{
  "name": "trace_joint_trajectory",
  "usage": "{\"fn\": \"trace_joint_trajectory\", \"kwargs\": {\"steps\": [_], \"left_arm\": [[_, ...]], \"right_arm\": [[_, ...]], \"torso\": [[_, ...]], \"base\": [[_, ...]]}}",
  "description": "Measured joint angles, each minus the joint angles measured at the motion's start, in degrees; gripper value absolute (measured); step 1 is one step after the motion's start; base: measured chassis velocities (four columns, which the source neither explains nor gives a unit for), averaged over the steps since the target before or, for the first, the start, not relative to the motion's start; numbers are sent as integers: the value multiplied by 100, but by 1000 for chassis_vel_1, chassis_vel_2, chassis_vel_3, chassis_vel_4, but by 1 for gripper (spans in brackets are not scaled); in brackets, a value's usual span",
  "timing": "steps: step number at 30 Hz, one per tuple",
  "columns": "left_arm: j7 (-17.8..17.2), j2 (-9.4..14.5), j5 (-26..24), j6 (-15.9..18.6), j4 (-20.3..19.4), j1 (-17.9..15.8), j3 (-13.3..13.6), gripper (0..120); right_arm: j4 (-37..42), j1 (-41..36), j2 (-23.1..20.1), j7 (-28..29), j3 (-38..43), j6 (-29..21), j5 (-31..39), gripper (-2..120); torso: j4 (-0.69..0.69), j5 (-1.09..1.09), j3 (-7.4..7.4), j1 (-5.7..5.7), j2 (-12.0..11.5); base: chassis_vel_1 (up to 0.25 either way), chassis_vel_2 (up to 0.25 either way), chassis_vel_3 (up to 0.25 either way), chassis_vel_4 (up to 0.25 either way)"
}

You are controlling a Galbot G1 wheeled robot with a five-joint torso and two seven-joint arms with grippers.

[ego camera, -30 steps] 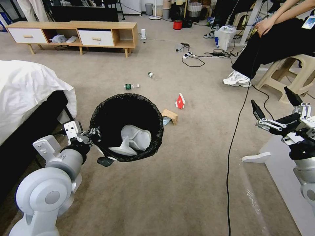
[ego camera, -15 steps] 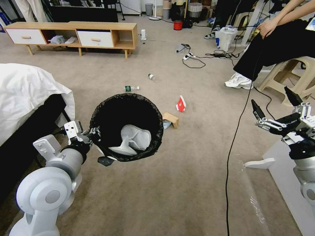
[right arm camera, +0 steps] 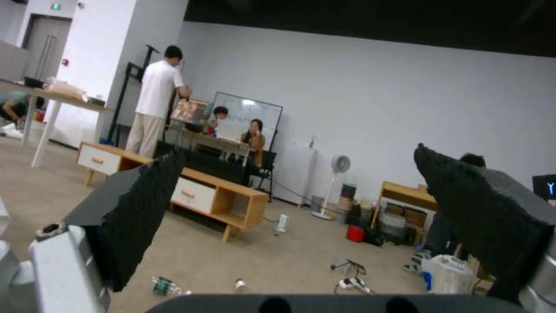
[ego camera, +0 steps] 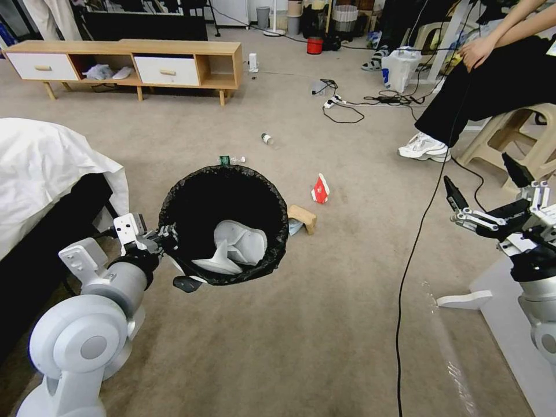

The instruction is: Pick up the trash bin and place the garbage on the floor into it.

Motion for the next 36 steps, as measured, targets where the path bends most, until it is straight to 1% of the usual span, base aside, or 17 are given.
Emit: {"fn": "trace_joint_trajectory", "kwargs": {"steps": [23,36], "left_arm": [[6,-4,16,0,-4,38,18,2],[22,-3,20,0,24,-3,16,2]], "right_arm": [[2,18,6,-6,-10,-2,0,100],[-33,43,-6,-16,-17,-2,8,100]], "torso": [[1,0,0,0,0],[1,0,0,0,0]], "base": [[-72,75,70,-71],[-61,74,76,-70]]}}
